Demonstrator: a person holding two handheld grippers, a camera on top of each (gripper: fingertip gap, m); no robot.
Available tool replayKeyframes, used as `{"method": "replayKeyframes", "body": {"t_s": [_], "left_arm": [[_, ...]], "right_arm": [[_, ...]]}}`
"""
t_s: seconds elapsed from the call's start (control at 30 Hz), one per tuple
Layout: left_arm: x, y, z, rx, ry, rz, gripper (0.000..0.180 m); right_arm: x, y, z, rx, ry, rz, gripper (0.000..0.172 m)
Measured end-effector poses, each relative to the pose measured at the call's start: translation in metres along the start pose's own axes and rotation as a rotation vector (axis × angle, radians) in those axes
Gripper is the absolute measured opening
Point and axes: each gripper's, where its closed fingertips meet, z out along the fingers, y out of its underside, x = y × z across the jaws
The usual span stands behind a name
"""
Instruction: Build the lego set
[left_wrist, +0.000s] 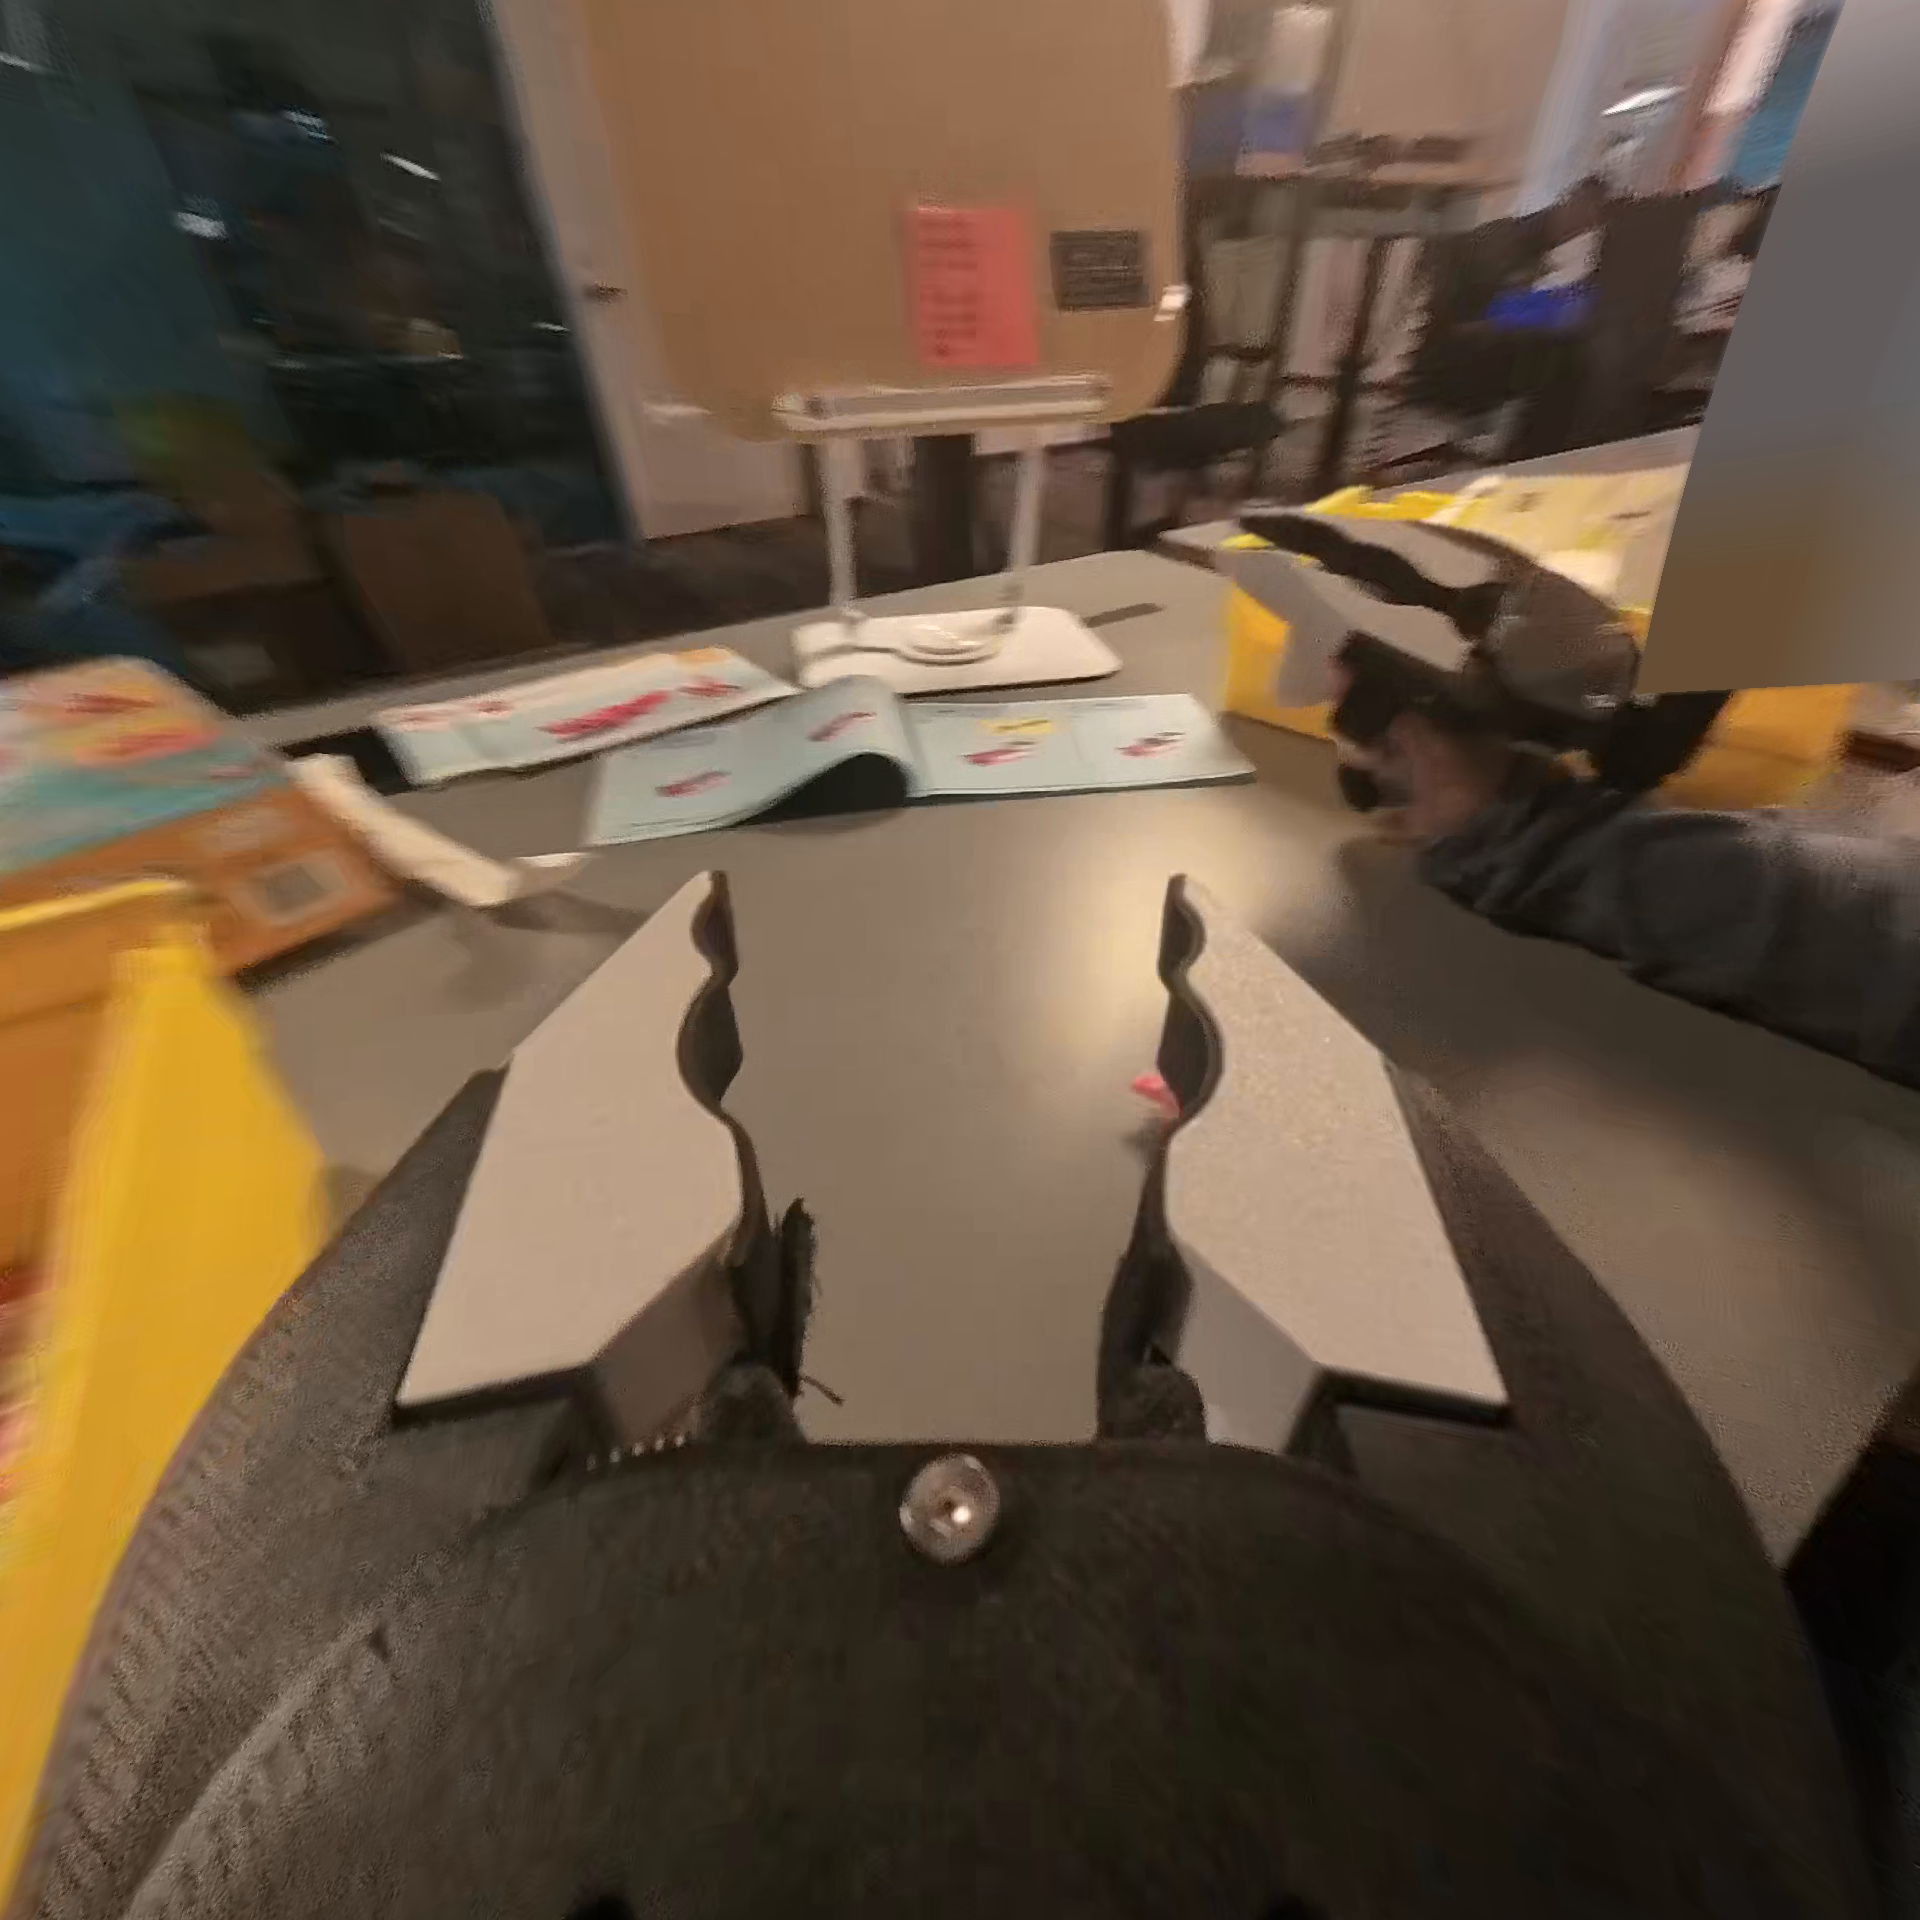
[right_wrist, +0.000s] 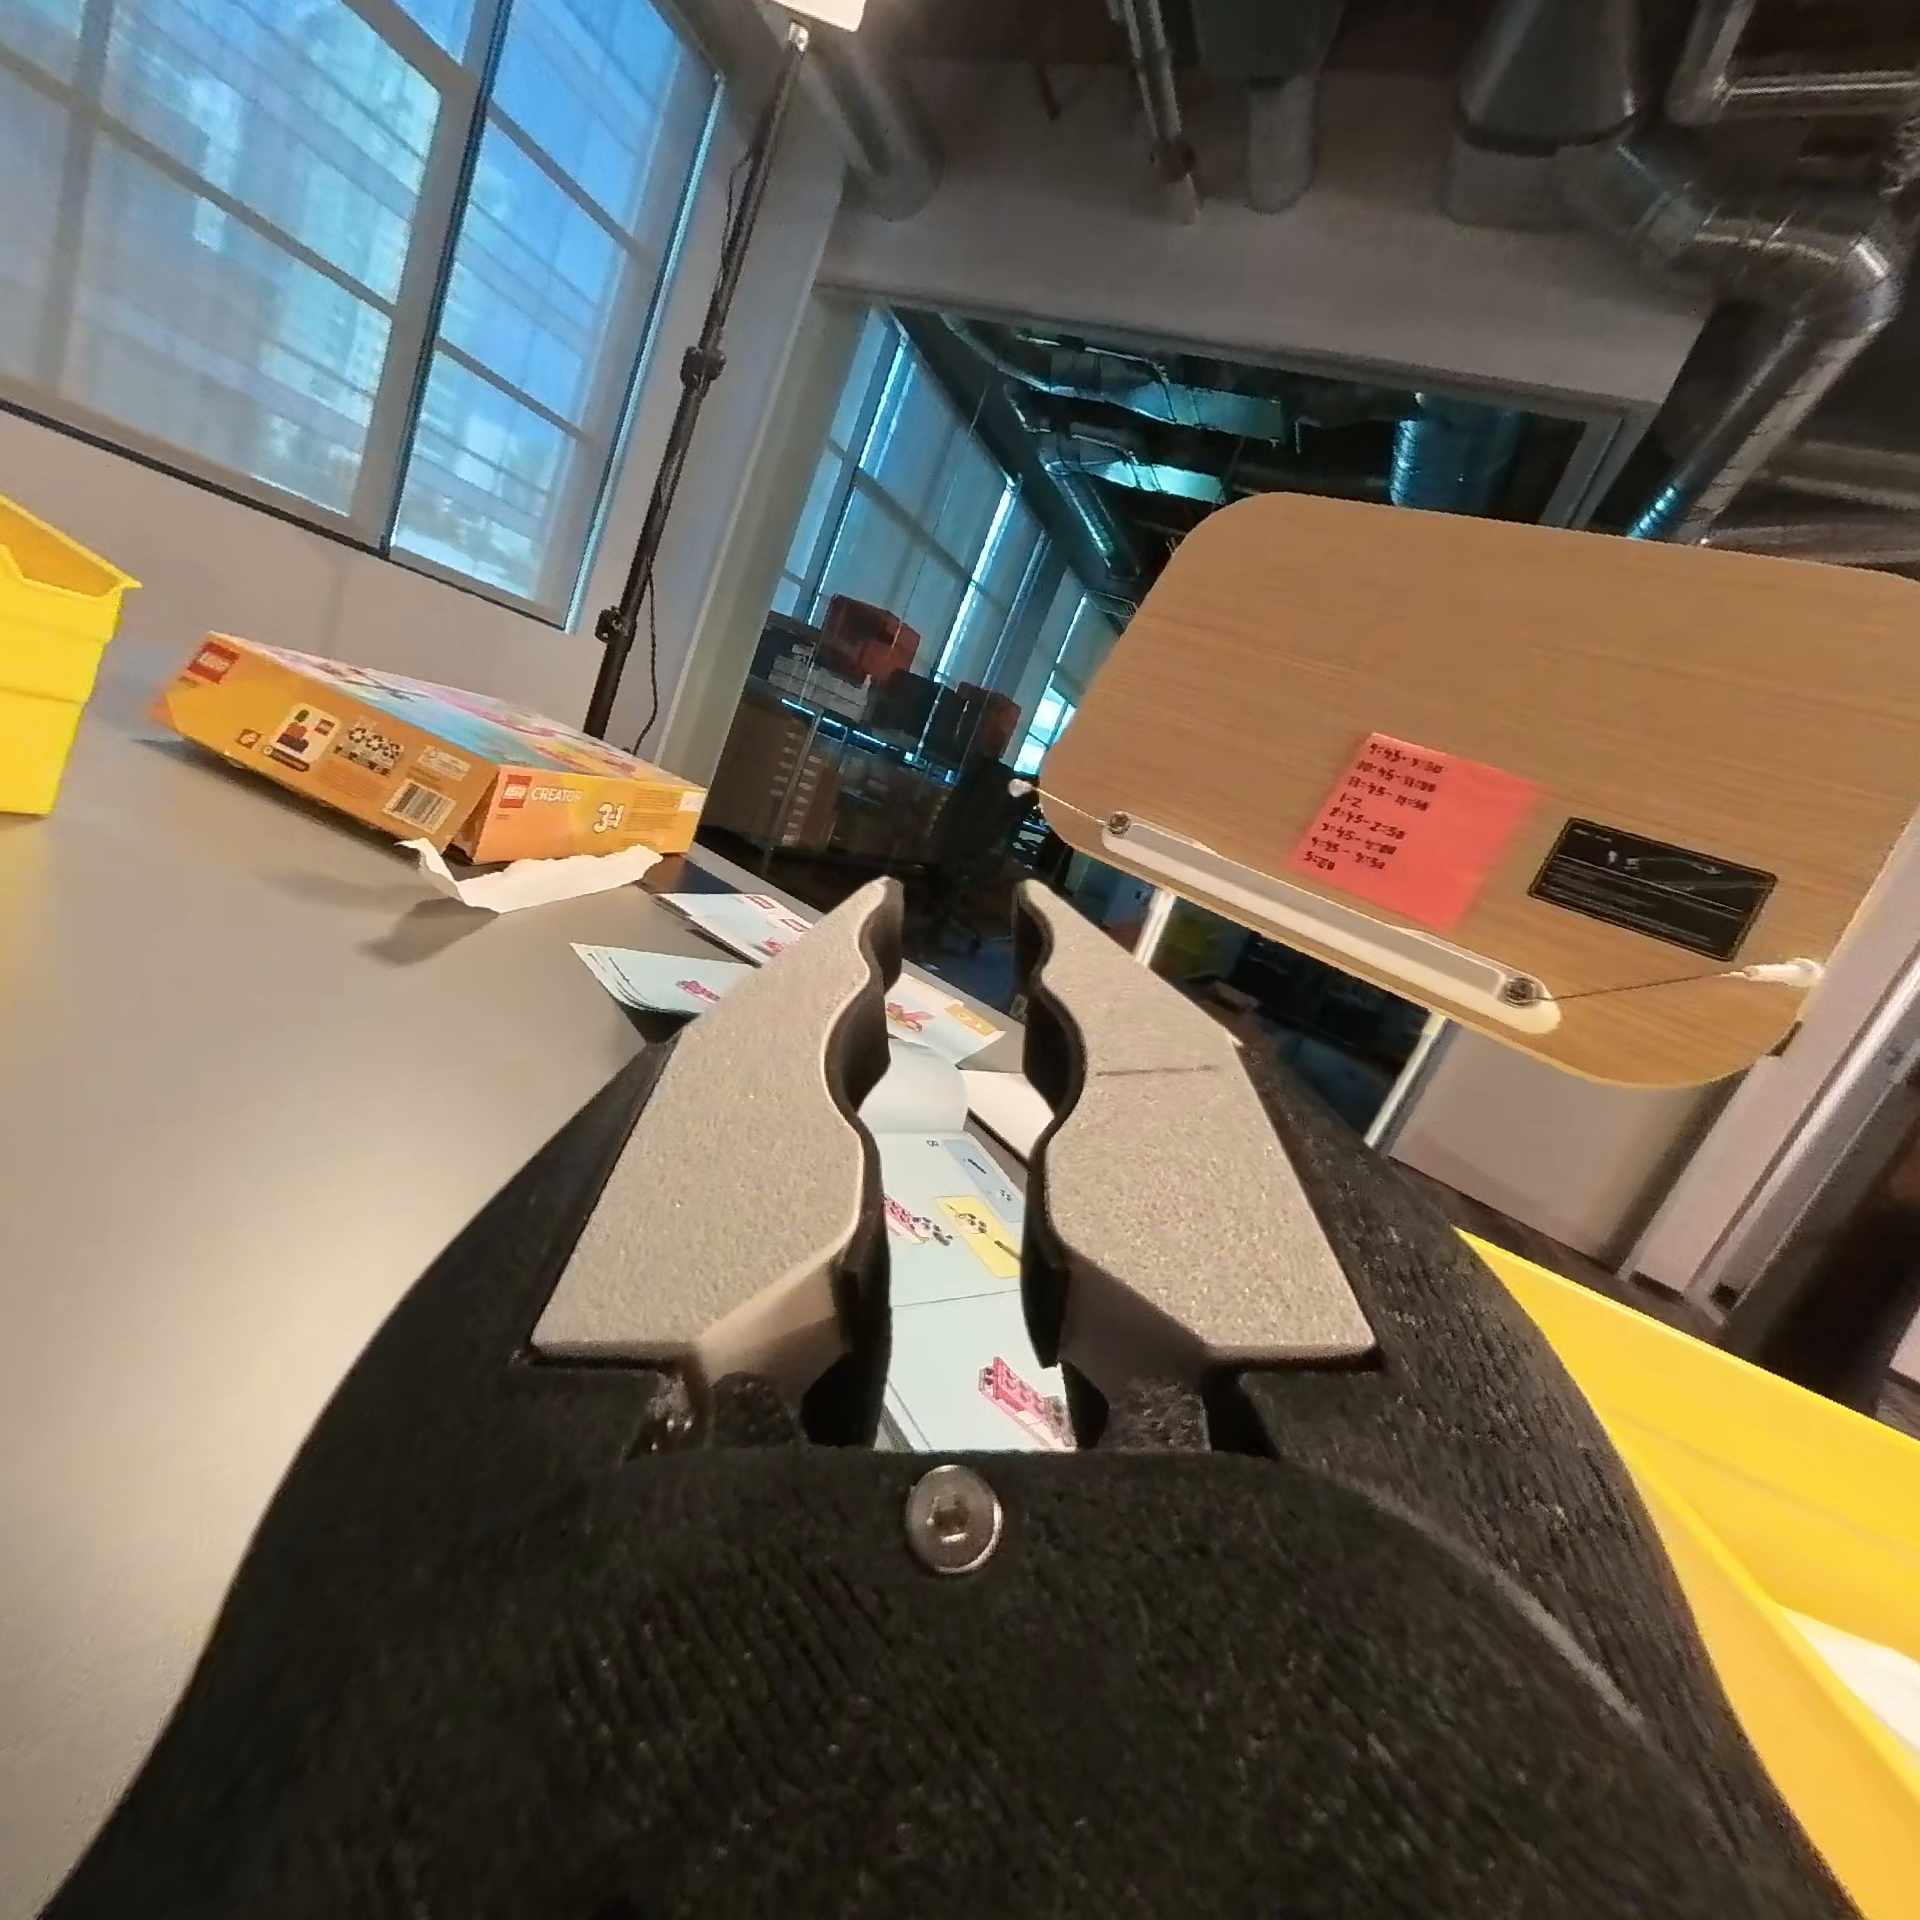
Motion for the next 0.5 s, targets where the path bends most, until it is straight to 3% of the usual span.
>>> {"method": "replayKeyframes", "body": {"t_s": [0.2,0.3,0.37,0.43,0.5], "left_arm": [[-0.087,-0.042,-0.093,0.028,-0.434,0.1,0.072],[-0.163,-0.031,-0.16,-0.062,-0.741,0.08,0.069],[-0.206,-0.008,-0.207,-0.204,-0.926,0.046,0.065],[-0.226,0.016,-0.228,-0.32,-0.956,-0.01,0.059],[-0.231,0.04,-0.228,-0.404,-0.858,-0.113,0.055]], "right_arm": [[0.0,0.003,0.001,-0.017,0.003,-0.007,0.017],[-0.001,0.005,0.002,-0.029,0.01,-0.026,0.017],[-0.002,0.007,0.003,-0.039,0.009,-0.044,0.014],[-0.006,0.01,0.006,-0.055,-0.006,-0.066,0.012],[-0.009,0.012,0.007,-0.065,-0.013,-0.091,0.011]]}}
